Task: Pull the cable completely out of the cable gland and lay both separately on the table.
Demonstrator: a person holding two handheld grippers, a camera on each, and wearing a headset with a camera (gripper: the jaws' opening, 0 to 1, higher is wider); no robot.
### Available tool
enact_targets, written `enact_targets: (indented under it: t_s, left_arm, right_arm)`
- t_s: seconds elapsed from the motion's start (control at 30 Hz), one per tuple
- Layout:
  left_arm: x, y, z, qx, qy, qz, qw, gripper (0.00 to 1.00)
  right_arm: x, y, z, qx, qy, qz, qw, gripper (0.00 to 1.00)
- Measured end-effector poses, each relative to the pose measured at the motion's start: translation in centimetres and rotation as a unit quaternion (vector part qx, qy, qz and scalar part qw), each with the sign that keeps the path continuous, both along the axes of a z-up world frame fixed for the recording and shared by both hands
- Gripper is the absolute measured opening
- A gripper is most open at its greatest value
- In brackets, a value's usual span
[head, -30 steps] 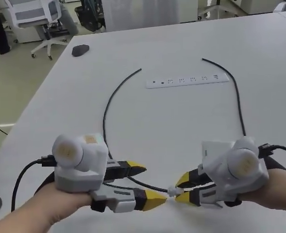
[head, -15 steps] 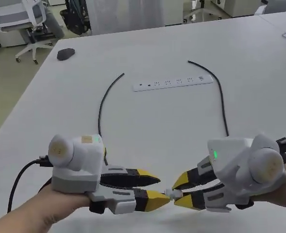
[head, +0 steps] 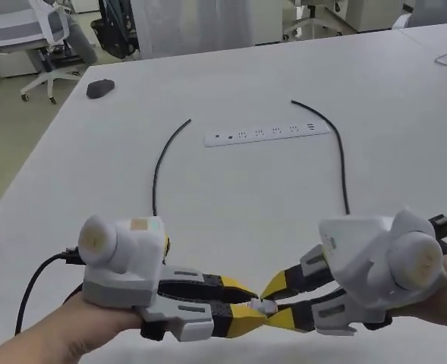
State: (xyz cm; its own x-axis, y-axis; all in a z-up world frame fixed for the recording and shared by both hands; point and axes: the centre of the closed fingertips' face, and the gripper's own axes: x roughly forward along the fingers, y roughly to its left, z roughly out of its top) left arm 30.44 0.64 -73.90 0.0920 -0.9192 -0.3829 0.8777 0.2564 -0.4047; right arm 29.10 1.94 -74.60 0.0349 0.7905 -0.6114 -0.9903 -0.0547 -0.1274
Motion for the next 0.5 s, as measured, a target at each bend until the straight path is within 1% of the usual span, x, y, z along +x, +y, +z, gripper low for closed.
enact_targets:
  t_s: [0.03,0.1,0.27,0.4,0.5]
  left_arm:
    - [-0.04,0.05,-0.01,0.001,0.004,0.0,1.0,0.18]
    - [-0.18,0.01,0.05,0.001,0.005,-0.005,1.0,0.16]
    - [-0.11,0.09,0.13,0.0,0.003,-0.008,1.0,0.16]
    - [-0.08,0.17,0.27,-0.004,0.004,-0.009,0.9999,0.16]
    - [-0.07,0.15,0.39,-0.005,0.001,-0.01,0.9999,0.16]
  right_arm:
    - [0.07,0.01,0.01,0.0,-0.003,0.0,1.0,0.07]
    - [0.07,0.03,-0.03,-0.002,-0.003,0.003,1.0,0.07]
    - [0.1,0.15,0.09,-0.001,-0.01,0.012,0.9999,0.07]
    - [0.14,0.19,0.21,0.003,-0.009,0.014,0.9999,0.07]
    - [0.18,0.21,0.34,0.005,-0.01,0.015,0.9998,0.07]
